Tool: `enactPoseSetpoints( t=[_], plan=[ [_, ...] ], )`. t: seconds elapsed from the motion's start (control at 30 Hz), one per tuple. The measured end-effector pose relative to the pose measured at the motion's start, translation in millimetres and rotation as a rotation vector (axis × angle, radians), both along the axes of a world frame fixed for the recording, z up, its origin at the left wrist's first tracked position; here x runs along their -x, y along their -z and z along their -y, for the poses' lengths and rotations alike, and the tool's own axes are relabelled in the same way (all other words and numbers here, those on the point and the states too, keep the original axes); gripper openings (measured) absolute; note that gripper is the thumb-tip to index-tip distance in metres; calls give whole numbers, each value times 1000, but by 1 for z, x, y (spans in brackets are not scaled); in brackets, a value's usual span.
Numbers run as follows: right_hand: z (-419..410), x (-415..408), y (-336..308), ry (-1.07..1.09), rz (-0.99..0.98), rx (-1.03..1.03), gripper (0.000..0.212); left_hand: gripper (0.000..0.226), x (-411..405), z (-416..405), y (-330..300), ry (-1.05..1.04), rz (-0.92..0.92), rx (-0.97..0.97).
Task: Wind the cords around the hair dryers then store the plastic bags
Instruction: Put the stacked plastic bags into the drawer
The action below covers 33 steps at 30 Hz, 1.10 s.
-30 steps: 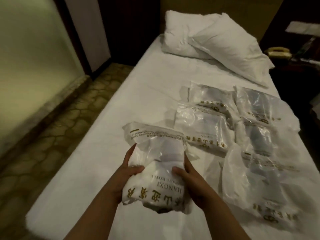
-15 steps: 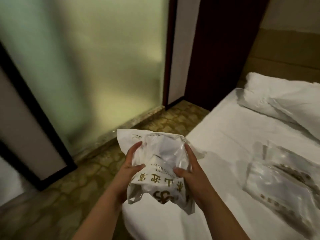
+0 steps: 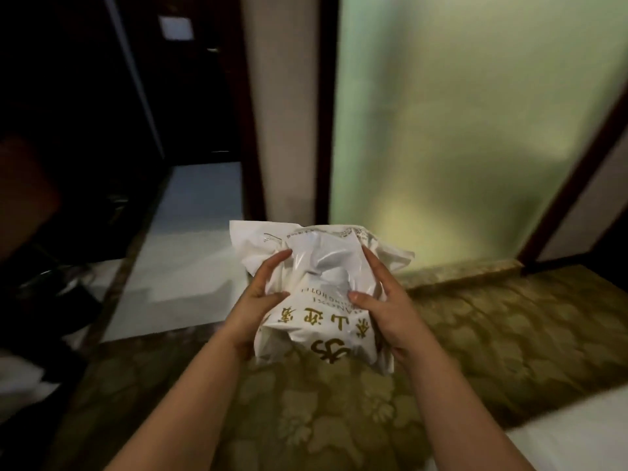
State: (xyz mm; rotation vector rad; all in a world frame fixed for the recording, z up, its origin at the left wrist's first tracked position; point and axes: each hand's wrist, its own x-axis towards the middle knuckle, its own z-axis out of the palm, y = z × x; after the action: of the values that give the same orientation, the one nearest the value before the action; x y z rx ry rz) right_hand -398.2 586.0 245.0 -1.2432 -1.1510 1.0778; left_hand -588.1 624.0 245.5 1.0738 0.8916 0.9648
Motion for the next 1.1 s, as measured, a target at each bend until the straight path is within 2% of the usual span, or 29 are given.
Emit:
enactPoseSetpoints(
  t=[0.4, 0.53, 0.63, 0.73, 0.97, 1.1],
  plan=[
    [-189, 208, -20, -554, 3, -50, 67, 62, 200, -77, -27, -566, 0, -62],
    [-241, 283, -43, -721, -49, -84, 64, 62, 262, -100, -47, -740, 0, -87],
    [-262, 336, -62, -857, -44, -95, 60, 63, 303, -107, -62, -874, -42, -91],
    [-278, 391, -78, -947, -32, -103, 56, 63, 346, -109, -80, -953, 13, -122],
    [-298, 532, -126, -1064, -52, -312, 63, 59, 470, -109, -125, -1084, -11, -327],
    [-301, 610, -140, -1231, -27, -198, 66, 51, 535, -100, -127, -1165, -37, -275]
  ],
)
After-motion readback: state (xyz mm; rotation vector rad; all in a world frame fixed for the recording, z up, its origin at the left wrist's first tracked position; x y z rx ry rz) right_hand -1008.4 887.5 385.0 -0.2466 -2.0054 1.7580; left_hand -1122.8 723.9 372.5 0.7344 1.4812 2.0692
